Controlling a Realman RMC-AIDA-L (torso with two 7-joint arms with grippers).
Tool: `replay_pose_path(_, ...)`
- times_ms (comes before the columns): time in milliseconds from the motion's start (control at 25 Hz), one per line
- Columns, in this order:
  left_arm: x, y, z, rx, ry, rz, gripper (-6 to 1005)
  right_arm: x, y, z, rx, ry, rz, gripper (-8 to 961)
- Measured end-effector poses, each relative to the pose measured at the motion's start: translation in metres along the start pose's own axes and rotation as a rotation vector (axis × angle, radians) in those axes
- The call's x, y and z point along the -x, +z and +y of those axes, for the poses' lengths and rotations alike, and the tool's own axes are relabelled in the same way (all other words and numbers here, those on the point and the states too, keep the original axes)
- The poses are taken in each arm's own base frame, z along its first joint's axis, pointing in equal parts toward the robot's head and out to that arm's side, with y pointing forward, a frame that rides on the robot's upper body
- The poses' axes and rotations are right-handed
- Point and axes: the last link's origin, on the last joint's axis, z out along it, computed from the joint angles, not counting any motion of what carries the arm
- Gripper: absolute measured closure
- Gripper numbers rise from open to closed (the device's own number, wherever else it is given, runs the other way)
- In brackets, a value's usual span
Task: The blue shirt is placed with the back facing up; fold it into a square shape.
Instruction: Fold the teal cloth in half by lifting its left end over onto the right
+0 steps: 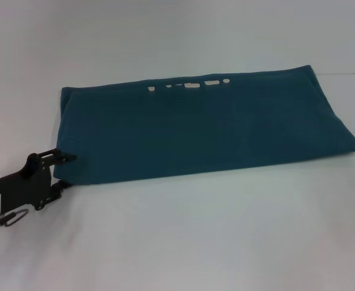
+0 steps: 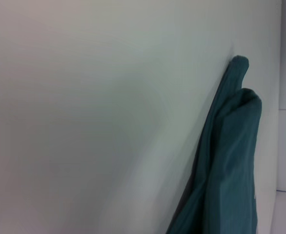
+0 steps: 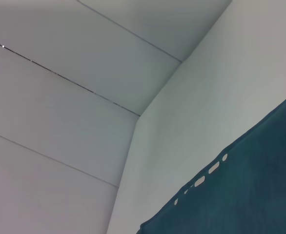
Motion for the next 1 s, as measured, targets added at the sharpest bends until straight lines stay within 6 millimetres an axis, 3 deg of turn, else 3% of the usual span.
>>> replay_pose_path(440, -0.001, 0.015, 0.014, -0.011, 0.060, 0.000, 392, -0.001, 0.000, 0.000, 0.000, 0.003, -0.001, 144)
replay_pose_path(640, 0.002, 0.010, 0.027, 0.087, 0.098, -0.021, 393, -0.002, 0.000, 0.000, 0.010, 0.011, 0.000, 144)
replay_pose_path(1000, 0.005, 0.001, 0.006, 0.045, 0.057, -0.022, 394, -0.002, -0.001, -0.001, 0.004, 0.013, -0.004, 144)
